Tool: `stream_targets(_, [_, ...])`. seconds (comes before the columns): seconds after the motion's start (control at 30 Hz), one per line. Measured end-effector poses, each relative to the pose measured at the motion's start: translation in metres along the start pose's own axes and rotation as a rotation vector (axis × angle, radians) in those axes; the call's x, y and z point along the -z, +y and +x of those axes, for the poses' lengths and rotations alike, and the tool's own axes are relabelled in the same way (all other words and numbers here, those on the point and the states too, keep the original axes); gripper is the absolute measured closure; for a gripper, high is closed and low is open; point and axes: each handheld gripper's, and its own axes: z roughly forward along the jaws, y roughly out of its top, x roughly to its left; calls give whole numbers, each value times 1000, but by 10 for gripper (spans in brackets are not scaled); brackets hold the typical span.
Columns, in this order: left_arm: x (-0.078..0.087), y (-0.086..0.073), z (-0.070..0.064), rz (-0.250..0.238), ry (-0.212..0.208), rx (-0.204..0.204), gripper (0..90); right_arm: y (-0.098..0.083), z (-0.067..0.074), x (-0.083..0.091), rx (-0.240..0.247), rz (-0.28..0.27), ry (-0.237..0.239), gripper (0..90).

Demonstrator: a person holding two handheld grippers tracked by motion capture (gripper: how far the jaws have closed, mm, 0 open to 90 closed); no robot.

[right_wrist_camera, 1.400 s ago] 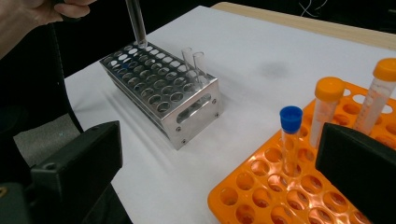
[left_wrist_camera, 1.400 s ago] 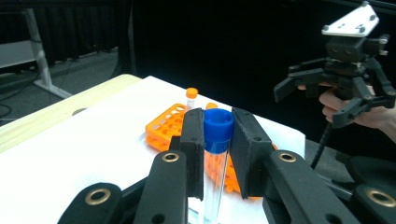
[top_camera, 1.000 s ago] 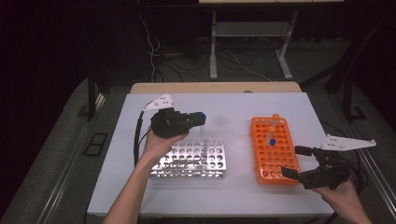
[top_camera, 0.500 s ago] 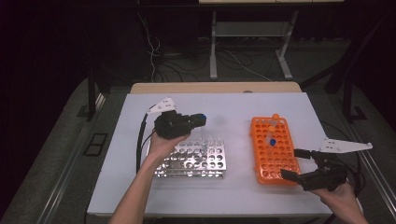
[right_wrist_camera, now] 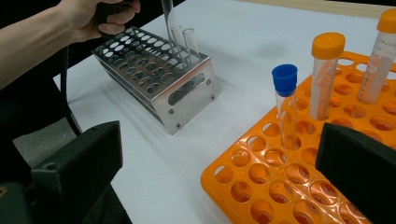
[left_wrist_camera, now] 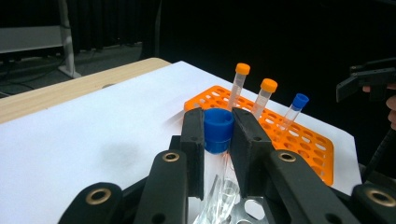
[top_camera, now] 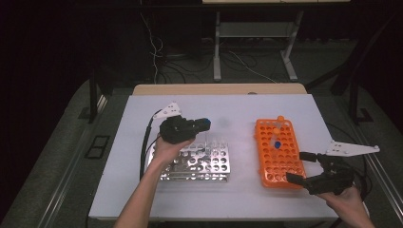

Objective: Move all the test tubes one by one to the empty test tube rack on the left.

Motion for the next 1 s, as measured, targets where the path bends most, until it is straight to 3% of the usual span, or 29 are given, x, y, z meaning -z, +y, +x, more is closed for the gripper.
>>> stream_targets(0.27, [-2,-7,0,6,-6,5,745,0,1,1,0,-5,5,4])
stream_targets(0.8, [-10,-16,-2,49,8,-41,745,0,0,2,-2,-12,10,4])
stream_targets(1.0, [-6,-17,-1,54,6,-37,740,0,-1,1,-4,-11,10,4])
